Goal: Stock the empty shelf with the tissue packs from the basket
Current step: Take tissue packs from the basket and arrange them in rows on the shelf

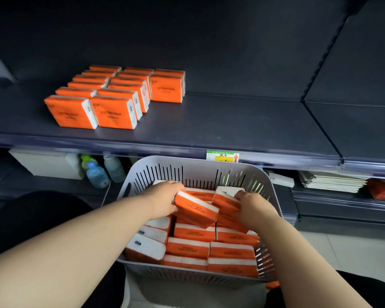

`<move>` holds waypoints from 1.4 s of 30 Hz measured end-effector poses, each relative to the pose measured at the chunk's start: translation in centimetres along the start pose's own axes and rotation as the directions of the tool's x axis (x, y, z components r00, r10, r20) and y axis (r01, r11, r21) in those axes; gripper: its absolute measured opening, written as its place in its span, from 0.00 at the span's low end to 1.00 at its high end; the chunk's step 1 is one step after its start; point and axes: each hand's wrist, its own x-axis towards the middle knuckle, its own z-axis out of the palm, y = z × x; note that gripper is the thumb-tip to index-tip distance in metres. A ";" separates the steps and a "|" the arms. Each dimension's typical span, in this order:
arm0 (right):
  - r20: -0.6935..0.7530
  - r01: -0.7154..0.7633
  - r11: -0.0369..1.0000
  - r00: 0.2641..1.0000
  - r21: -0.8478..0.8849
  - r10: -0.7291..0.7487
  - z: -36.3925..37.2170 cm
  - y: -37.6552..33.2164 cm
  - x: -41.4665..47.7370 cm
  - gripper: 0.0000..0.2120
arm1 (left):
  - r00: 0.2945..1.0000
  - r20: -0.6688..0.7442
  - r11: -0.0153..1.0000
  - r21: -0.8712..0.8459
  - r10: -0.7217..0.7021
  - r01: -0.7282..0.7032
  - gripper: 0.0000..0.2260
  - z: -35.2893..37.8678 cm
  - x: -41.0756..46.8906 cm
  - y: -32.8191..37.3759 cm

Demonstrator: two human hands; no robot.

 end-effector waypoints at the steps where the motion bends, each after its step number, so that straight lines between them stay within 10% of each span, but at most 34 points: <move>1: -0.005 -0.003 1.000 1.000 0.005 0.003 -0.1 0.0 0.0 0.16 | 1.000 -0.006 1.000 -0.015 -0.004 0.004 0.17 0.0 0.0 0.0; 23: 0.090 -0.013 0.998 0.996 0.055 0.008 -0.2 0.0 0.2 0.26 | 0.993 -0.110 0.997 -0.077 -0.034 0.026 0.17 -0.1 -0.5 0.4; 42: -0.491 0.181 0.837 0.863 0.517 0.116 -9.5 -2.8 -3.9 0.17 | 0.896 -0.442 0.969 -0.237 -0.050 -0.063 0.23 -10.0 -1.5 -3.0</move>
